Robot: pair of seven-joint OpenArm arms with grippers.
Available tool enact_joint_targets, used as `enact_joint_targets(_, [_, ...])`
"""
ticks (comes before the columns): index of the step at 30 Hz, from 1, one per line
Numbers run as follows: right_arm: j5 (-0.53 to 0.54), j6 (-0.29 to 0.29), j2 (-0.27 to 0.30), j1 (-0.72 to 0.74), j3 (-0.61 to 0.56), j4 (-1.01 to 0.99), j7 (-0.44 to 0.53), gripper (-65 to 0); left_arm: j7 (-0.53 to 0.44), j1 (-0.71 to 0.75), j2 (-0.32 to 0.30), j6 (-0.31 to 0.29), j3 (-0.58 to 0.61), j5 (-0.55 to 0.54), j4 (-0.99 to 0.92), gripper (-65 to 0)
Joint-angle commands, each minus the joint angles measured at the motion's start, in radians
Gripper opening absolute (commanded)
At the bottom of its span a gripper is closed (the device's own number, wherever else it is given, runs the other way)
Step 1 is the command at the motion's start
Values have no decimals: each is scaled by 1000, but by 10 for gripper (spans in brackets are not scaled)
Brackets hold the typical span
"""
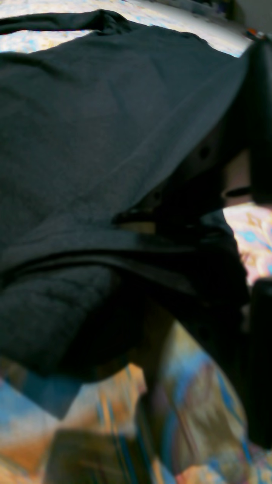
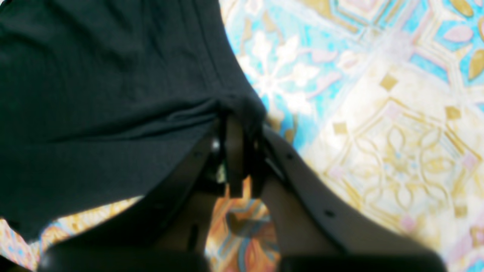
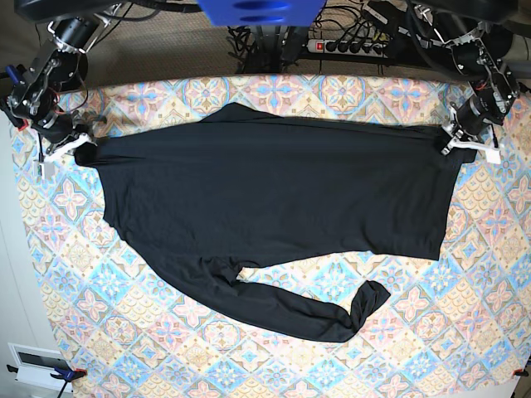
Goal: Layout the t-shirt on the table in an organized manner, then fold the t-shirt properly
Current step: 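Pull both shoulder corners apart and away from the hem, then hold the shoulder corners with both grippers, stretching the shirt taut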
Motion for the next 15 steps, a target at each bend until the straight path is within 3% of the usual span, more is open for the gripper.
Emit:
enact_joint_targets(1, [-16, -15, 31, -8, 14, 21, 31, -650, -51, 5, -31, 10, -27, 20, 20, -650])
enact_joint_targets(15, [-18, -15, 27, -123, 14, 44, 9, -650, -51, 133, -28, 10, -33, -62, 20, -650])
